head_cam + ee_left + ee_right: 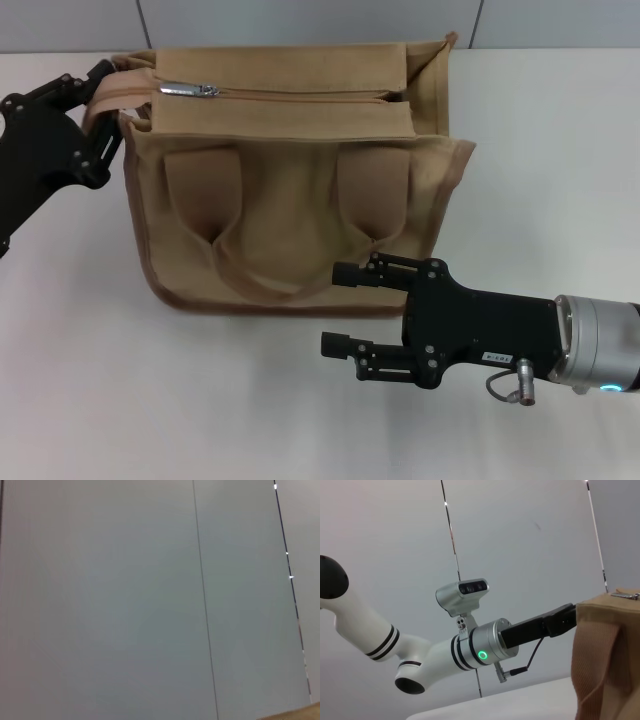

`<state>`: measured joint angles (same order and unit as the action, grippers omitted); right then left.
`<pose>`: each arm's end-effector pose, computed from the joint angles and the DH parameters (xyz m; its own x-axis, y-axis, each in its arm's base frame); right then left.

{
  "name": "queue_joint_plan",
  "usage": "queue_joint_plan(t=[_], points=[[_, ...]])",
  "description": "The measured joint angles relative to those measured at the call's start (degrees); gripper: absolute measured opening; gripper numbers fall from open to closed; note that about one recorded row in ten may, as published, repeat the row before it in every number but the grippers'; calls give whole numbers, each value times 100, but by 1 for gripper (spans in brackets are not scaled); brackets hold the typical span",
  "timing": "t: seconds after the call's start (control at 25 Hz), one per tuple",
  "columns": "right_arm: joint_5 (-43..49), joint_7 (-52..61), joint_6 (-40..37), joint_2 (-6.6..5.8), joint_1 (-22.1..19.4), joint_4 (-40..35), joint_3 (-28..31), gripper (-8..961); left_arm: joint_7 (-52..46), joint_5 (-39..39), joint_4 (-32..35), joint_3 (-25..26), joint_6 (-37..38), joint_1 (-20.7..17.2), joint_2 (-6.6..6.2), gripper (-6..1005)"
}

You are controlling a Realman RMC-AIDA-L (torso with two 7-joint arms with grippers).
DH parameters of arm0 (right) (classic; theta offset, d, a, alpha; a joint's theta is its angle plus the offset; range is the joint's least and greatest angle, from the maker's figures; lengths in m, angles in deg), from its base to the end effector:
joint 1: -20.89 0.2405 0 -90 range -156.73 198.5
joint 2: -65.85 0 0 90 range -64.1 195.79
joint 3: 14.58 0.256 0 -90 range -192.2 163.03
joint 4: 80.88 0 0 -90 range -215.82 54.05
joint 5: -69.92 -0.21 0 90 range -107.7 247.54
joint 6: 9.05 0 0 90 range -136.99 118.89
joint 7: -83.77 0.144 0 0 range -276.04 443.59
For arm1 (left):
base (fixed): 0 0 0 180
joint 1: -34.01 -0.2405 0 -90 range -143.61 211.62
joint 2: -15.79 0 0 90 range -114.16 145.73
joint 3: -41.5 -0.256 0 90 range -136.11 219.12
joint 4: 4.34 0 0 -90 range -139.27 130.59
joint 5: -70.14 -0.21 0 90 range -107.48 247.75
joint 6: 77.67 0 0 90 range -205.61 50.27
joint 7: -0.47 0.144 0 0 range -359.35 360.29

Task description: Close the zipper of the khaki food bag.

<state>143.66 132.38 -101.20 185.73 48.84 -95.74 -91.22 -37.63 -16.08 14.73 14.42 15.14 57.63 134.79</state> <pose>0.2331 0.2605 -0.0786 0.6880 -0.1465 -0.7108 -0.2254 -0.9741 -0.0175 -0.2922 0.3046 0.0264 0.6428 -0.1977 0.7401 0.4742 -0.6560 -0.5871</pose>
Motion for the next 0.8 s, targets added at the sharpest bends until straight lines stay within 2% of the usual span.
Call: queue_joint_plan(t=[0.04,0.48,0.8], points=[[0,0,0,0,0,0,0,724,-12,5,0,-5,-11,5,0,89],[0,7,-3,0,0,31,0,724,-27,31,-72,-13,34,13,7,517],[0,7,60,0,-1,92,0,724,17,176,-197,58,134,-32,9,521]])
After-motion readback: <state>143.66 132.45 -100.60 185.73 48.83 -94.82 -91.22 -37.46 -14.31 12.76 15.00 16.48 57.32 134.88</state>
